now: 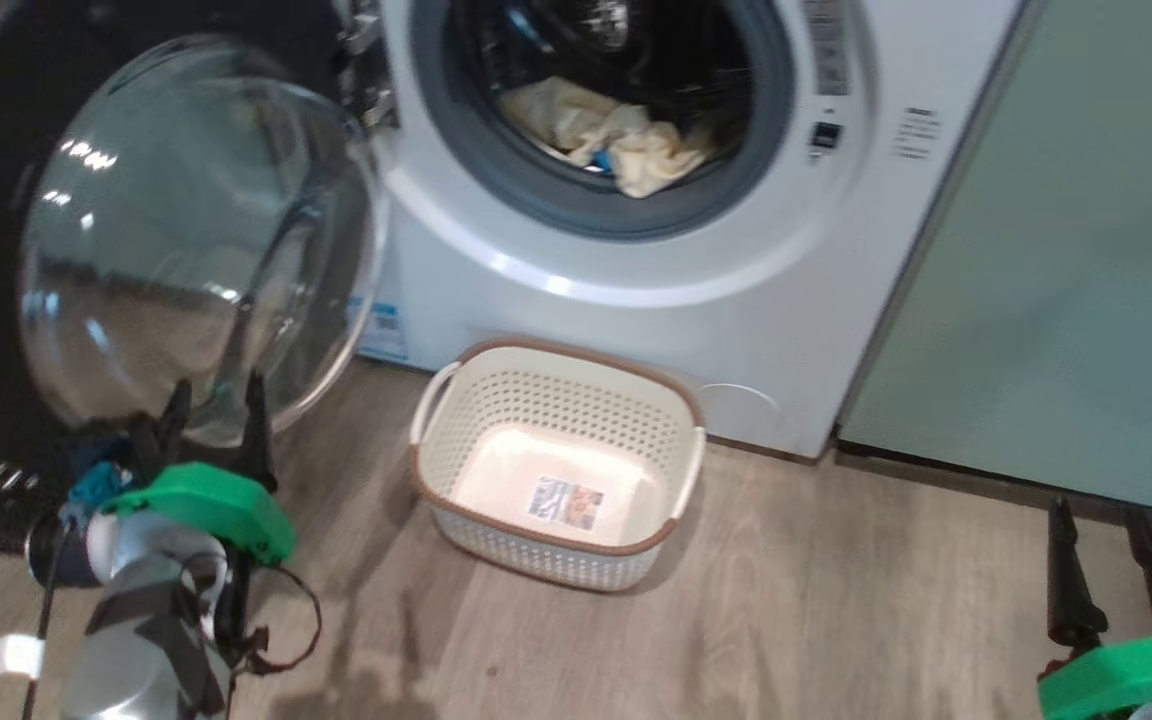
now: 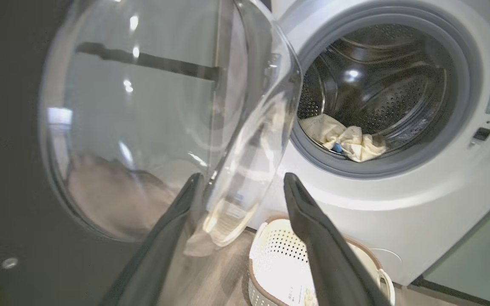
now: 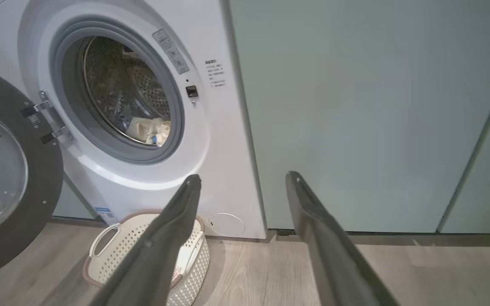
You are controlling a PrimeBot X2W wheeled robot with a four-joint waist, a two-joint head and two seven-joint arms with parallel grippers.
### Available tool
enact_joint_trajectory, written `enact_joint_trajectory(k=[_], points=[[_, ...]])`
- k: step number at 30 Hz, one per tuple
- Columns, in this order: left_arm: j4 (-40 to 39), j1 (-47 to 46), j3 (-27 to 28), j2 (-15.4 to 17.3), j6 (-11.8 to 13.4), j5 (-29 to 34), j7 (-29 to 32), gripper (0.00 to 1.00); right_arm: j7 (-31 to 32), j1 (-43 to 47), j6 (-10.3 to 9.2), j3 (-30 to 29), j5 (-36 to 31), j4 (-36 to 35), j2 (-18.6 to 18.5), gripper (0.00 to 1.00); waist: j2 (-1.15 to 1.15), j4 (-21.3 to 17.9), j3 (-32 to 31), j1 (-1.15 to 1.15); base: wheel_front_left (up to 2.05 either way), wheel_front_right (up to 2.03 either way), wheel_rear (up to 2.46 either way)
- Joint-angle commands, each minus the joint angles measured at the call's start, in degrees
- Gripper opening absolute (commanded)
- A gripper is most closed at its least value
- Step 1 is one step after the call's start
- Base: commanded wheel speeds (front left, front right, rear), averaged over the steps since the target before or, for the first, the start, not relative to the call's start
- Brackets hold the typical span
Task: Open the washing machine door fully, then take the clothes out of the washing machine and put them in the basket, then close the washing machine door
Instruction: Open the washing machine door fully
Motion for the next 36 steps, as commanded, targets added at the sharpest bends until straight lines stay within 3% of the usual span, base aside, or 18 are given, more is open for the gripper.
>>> enact_joint_trajectory(k=[1,15,36], points=[[-2.3,-1.3,0.8,1.3,-0.4,0.6,-0.4,1.0,-0.5,-1.4,0.21,0.6,-0.2,-2.1,-0.7,1.0,0.0,-2.7,-0.9,0.01,0.0,0.0,0.0],[-1.4,0.2,-4.9,0.6,-2.3,1.7,-0.4,1.0,-0.5,0.0,0.21,-0.1,-1.5,-3.6,-0.6,1.0,0.0,-11.5,-1.9,0.01,0.0,0.0,0.0],[0.4,1.3,-6.8,0.5,-2.3,1.8,-0.4,1.0,-0.5,0.9,0.21,-0.9,-1.8,-3.8,-0.4,1.0,0.0,-11.6,-2.7,0.01,0.0,0.0,0.0]])
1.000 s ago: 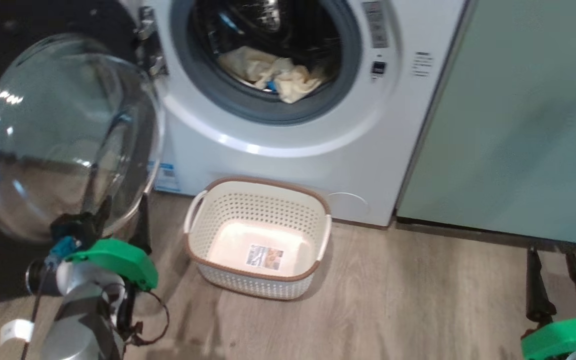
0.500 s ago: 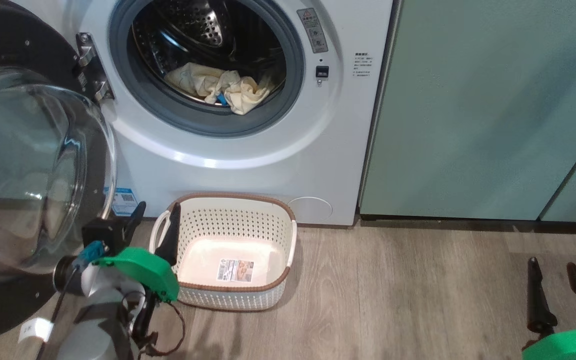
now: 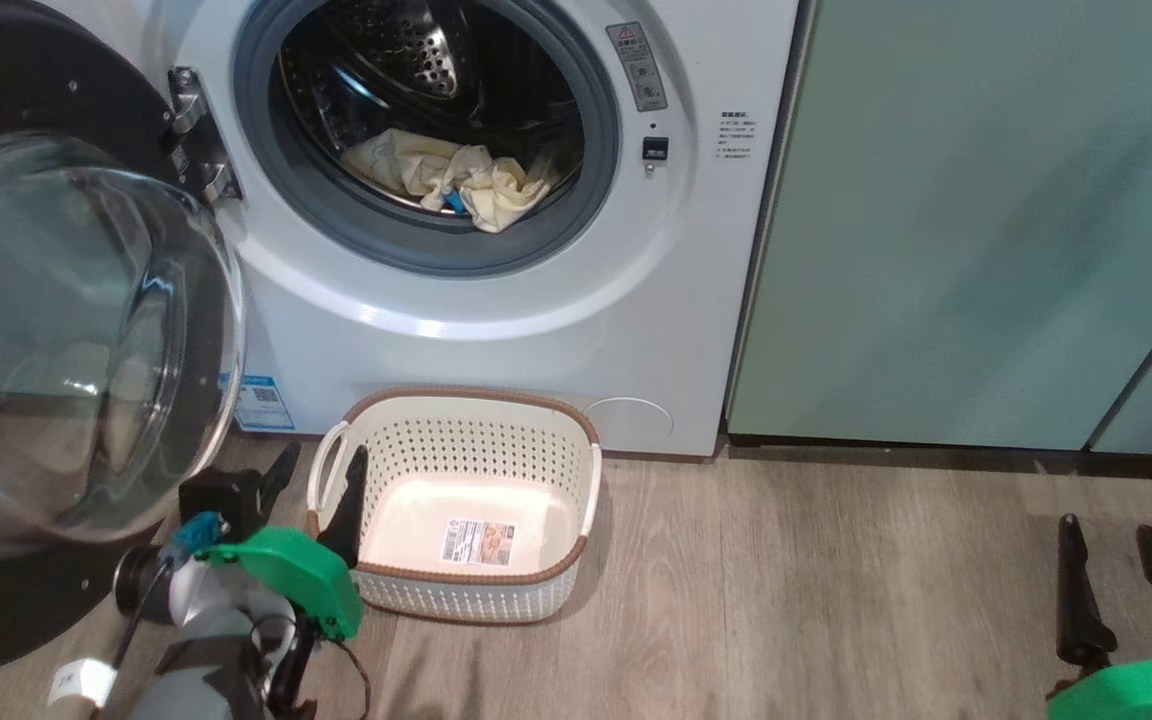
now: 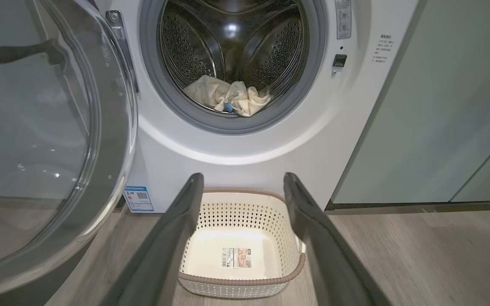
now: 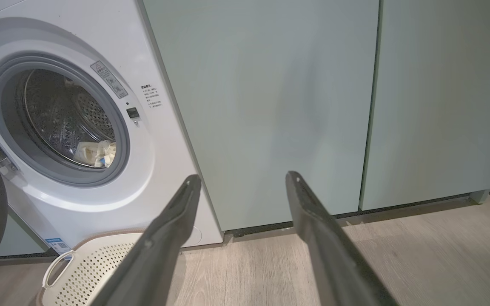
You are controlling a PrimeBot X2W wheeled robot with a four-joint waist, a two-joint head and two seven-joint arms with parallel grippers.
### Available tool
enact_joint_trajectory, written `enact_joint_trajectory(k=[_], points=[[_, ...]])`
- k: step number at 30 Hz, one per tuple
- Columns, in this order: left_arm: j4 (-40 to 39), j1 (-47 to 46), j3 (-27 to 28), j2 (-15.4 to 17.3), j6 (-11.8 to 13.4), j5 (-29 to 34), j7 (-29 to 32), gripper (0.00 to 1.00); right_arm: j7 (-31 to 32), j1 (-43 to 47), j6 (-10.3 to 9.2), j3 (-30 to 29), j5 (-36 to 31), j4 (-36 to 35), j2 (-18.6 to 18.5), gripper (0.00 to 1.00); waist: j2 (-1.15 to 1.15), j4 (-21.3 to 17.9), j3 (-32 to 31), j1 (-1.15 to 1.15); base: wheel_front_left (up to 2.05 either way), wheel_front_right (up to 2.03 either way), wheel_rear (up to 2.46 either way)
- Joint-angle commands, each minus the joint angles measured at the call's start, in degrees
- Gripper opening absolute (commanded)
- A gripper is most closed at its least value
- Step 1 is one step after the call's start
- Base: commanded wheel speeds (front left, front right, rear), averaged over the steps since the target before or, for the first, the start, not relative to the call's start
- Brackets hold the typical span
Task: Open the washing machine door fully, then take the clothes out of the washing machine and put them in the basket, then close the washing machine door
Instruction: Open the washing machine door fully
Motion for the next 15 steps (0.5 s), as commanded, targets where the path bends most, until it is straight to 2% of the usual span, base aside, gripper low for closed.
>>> enact_joint_trajectory(k=[1,15], points=[[-1.5,-2.9,2.1,1.7,0.2,-0.2,-0.4,1.0,-0.5,-1.6,0.21,0.7,-0.7,-2.0,-0.8,1.0,0.0,0.1,0.0,0.0,0.0,0.0,0.0],[-1.7,-3.2,2.6,1.8,0.6,-0.9,-0.4,1.0,-0.5,-1.6,0.21,0.7,-0.5,-1.8,-0.6,1.0,0.0,0.6,0.2,0.0,0.0,0.0,0.0]])
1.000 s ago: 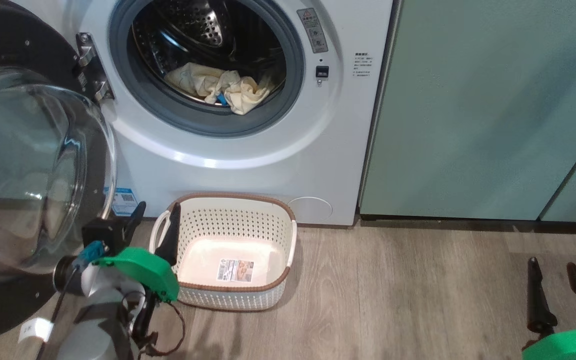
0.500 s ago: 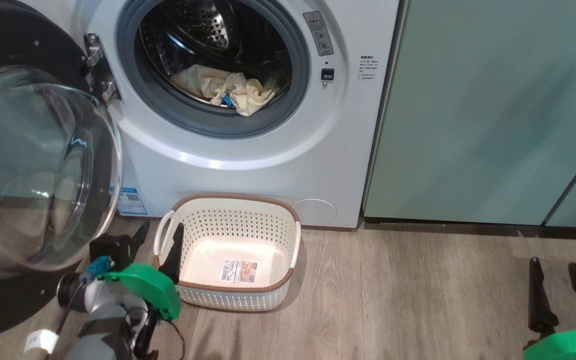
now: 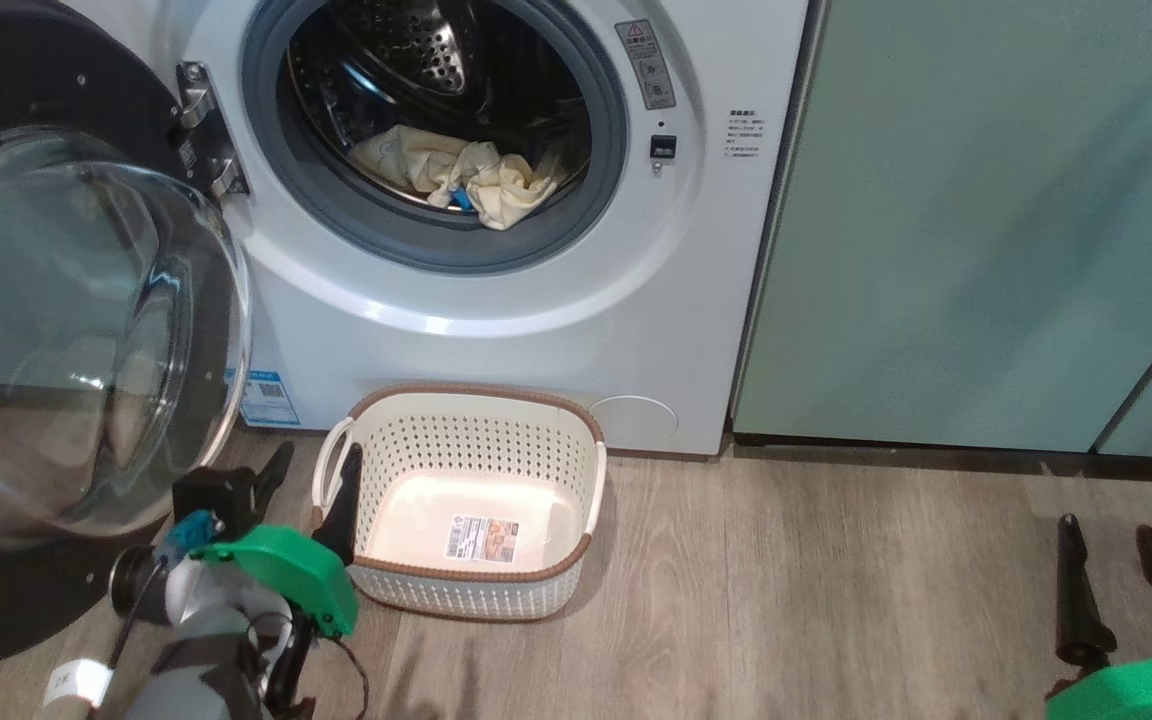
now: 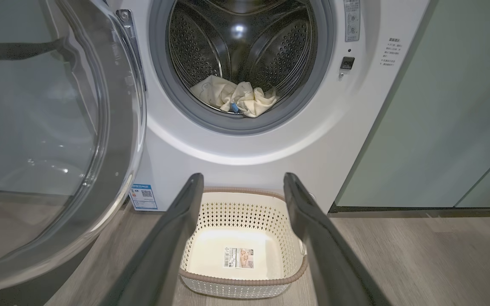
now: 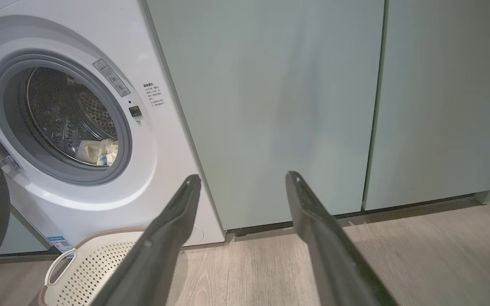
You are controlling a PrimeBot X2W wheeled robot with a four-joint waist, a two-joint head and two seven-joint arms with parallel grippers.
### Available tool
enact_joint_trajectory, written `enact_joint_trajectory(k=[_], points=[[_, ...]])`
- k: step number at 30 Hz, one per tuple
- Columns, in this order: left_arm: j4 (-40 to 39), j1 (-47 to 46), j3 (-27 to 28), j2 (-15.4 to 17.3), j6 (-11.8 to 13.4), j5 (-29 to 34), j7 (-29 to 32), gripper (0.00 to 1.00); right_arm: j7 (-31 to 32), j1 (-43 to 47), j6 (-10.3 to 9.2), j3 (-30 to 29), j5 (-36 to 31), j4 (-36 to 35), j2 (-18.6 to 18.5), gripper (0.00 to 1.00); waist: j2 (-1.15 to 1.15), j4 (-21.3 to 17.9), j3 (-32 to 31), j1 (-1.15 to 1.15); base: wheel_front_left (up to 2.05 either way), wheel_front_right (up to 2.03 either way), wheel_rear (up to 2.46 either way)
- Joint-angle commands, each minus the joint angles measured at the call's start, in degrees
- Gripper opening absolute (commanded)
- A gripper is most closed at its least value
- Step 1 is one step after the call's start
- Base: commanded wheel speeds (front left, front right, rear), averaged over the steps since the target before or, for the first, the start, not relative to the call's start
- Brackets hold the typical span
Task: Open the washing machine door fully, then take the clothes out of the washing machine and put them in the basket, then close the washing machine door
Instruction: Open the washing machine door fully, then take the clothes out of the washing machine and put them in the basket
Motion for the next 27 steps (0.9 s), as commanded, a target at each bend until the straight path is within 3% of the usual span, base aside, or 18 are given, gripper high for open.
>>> enact_joint_trajectory(k=[1,15,27], points=[[-1.6,-3.2,2.3,1.6,0.0,-0.5,-0.4,1.0,-0.5,-1.7,0.21,0.8,-0.5,-1.8,-0.7,1.0,0.0,0.1,0.1,0.0,0.0,0.0,0.0],[-1.1,-4.0,1.1,1.9,-0.6,-2.4,-0.4,1.0,-0.5,-1.9,0.21,0.9,-0.4,-1.3,-0.4,1.0,0.0,0.6,0.4,0.0,0.2,-0.2,0.0],[-0.5,-4.4,-0.5,2.4,-0.9,-4.0,-0.4,1.0,-0.5,-1.9,0.21,1.1,-0.3,-1.1,-0.4,1.0,0.0,0.5,0.5,0.0,1.55,-1.55,0.0]])
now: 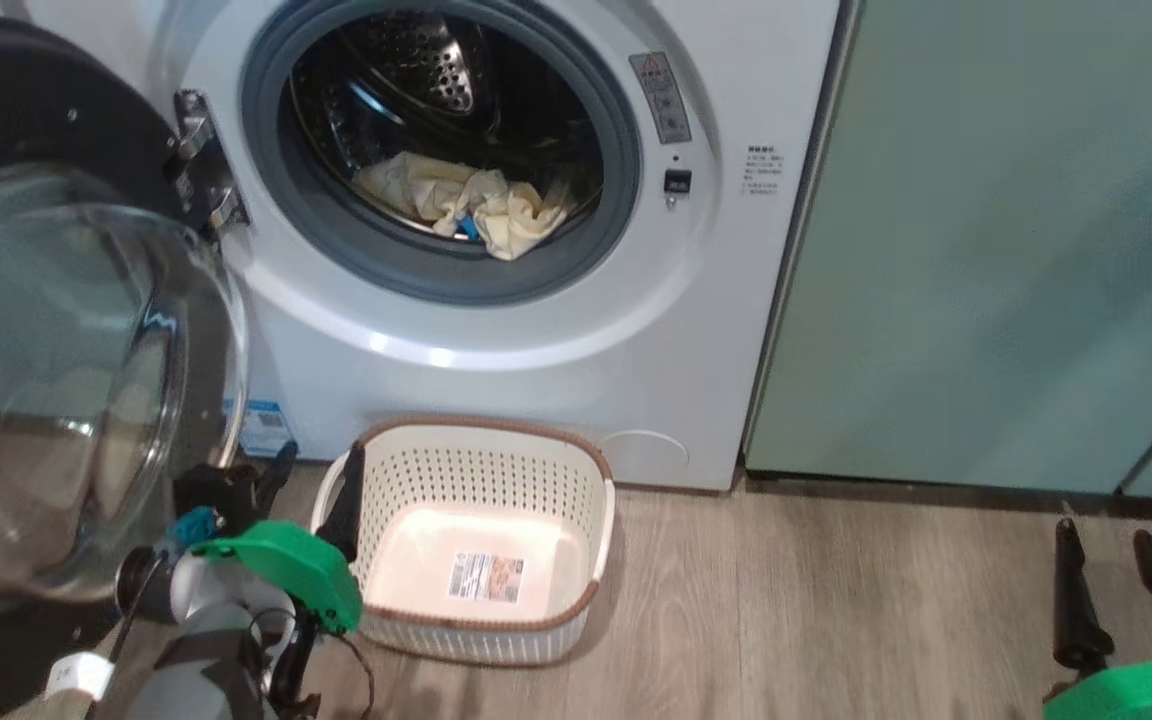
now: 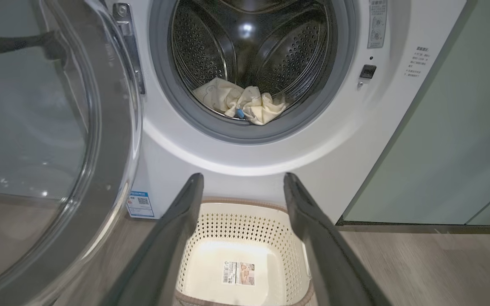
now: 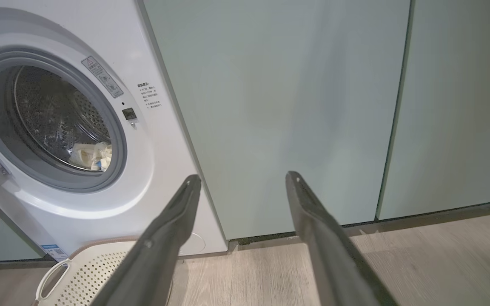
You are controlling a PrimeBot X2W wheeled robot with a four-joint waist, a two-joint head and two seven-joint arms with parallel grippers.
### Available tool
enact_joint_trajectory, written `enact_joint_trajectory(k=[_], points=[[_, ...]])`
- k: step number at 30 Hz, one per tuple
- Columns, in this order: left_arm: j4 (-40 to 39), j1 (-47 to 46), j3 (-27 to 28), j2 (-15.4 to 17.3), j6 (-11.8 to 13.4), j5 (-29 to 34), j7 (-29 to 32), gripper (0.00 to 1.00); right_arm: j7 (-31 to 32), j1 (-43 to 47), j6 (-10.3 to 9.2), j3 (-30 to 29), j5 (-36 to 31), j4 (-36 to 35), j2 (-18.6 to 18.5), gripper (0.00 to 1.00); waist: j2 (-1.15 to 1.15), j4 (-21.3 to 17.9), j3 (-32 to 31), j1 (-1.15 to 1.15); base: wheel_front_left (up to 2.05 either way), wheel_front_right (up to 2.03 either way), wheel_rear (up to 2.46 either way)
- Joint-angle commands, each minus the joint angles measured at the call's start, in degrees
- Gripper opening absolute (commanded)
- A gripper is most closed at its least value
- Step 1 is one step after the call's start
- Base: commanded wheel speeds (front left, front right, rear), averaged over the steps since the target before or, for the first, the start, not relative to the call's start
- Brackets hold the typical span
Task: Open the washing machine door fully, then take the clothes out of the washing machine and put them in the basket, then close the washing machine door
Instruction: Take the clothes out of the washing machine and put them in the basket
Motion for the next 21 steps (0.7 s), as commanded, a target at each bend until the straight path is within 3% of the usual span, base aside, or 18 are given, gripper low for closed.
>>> enact_joint_trajectory(k=[1,11,21], points=[[-1.5,-3.7,1.6,1.7,-0.1,-0.6,-0.4,1.0,-0.5,-1.9,0.21,1.1,-0.3,-1.7,-0.6,1.0,0.0,0.0,0.0,0.0,1.9,-1.9,0.0],[-3.3,-3.5,1.3,1.9,0.8,-0.1,-0.4,1.0,-0.5,-1.9,0.21,1.2,-0.3,-1.7,-0.7,1.0,0.0,-0.1,0.2,0.0,1.59,-1.57,-0.03],[-4.4,-3.0,1.5,1.6,0.7,-0.3,-0.4,1.0,-0.5,-2.0,0.21,1.2,-0.2,-1.8,-0.8,1.0,0.0,0.1,0.4,0.0,0.35,-0.35,0.0]])
